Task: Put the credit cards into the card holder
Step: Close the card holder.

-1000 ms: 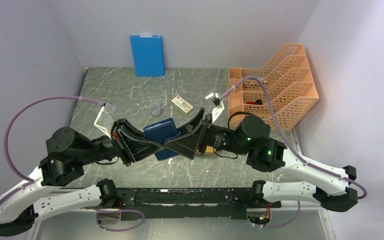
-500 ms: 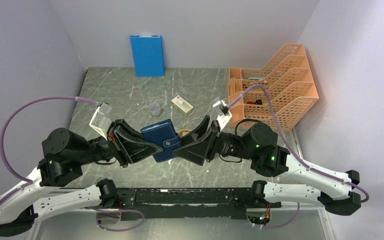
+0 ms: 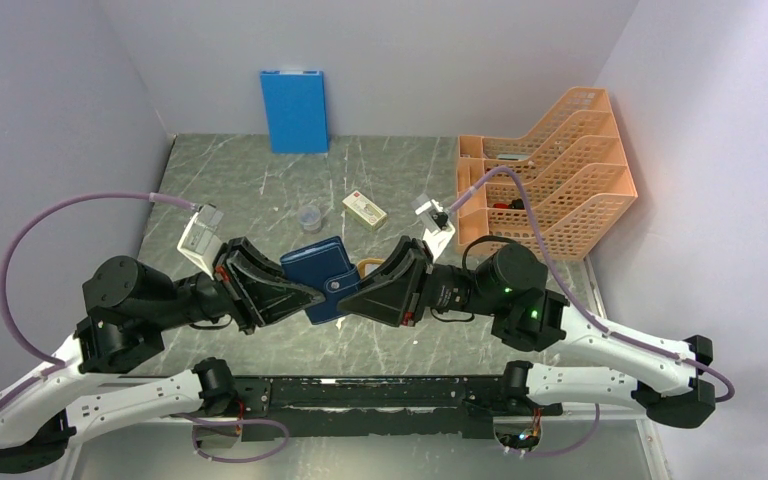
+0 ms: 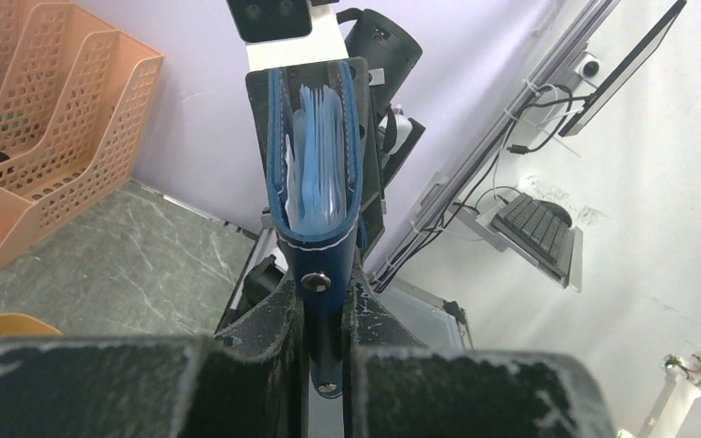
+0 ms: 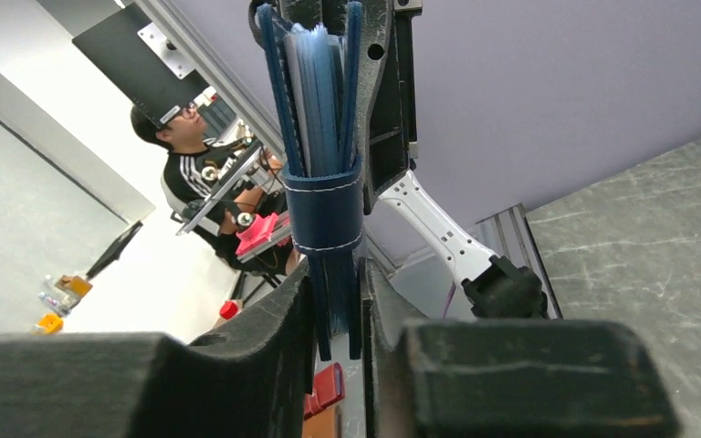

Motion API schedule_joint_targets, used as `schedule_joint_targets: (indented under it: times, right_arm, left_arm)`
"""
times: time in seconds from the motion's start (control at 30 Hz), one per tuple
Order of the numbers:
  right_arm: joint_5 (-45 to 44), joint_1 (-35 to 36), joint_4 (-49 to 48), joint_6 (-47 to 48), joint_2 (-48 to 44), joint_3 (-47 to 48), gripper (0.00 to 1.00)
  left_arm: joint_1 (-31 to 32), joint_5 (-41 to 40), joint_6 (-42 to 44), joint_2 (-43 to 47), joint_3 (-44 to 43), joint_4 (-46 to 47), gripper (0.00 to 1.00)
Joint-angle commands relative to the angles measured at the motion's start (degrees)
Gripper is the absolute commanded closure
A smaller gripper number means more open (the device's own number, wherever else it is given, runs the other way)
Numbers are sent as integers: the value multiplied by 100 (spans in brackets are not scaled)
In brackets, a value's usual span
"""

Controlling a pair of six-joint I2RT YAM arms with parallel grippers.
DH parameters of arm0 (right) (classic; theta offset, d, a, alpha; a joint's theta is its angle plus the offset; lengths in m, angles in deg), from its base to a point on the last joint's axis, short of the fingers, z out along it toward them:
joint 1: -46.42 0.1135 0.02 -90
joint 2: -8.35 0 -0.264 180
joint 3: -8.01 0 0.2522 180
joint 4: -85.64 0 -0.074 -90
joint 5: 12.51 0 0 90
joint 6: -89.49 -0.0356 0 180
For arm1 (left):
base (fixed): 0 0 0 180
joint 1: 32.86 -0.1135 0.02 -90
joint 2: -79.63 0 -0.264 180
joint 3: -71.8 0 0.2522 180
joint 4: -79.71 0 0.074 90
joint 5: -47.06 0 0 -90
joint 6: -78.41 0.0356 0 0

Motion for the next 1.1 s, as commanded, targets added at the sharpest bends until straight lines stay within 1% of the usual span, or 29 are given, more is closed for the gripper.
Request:
schedule_joint_targets:
  times: [0.0, 0.03, 0.07, 0.1, 0.17, 0.2, 0.27, 0.37, 0.57, 0.7, 0.8, 0.87, 1.0, 1.03, 1.07]
  right_arm:
    - [-14, -26, -46, -25, 101, 14, 84]
    - [-20, -26, -56, -35, 101, 6, 91]
    - [-46, -22, -61, -38, 95, -5, 95]
    - [-92, -28, -70, -49, 82, -31, 100]
    - [-251, -26, -76, -106, 32, -93, 100]
    - [-337, -28, -108, -127, -12, -140, 100]
    - [-524, -21, -203, -182, -89, -269, 100]
    - [-819, -27, -424, -286, -212, -481, 100]
    - [-1105, -28, -837, -394, -305, -755, 100]
    - [-1081, -27, -763, -358, -204, -710, 100]
    - [-1247, -25, -782, -390, -250, -818, 100]
    - [-1371, -21, -801, -421, -327, -923, 100]
    - [-1375, -26, -798, -467, -319, -993, 100]
    - [-1355, -28, -829, -501, -298, -1019, 100]
    - [-1351, -22, -868, -531, -283, -1052, 100]
  left_arm:
    - [33, 71, -97, -3, -109, 358, 95]
    - [36, 65, -89, -12, -115, 346, 95]
    - [37, 82, -84, -30, -118, 337, 95]
    - [31, 83, -73, -45, -123, 302, 89]
    - [33, 34, -70, -44, -120, 239, 71]
    - [36, 1, -82, -33, -100, 227, 63]
    - [35, -37, -140, 7, -5, 269, 53]
    - [35, -105, -267, 97, 199, 372, 47]
    - [33, -251, -471, 299, 619, 543, 47]
    - [33, -563, -707, 421, 924, 683, 50]
    - [40, -772, -773, 547, 1026, 668, 52]
    - [36, -884, -783, 621, 1054, 631, 55]
    - [31, -950, -766, 707, 1128, 560, 70]
    - [32, -961, -765, 699, 1142, 540, 71]
    - [32, -949, -757, 686, 1151, 542, 70]
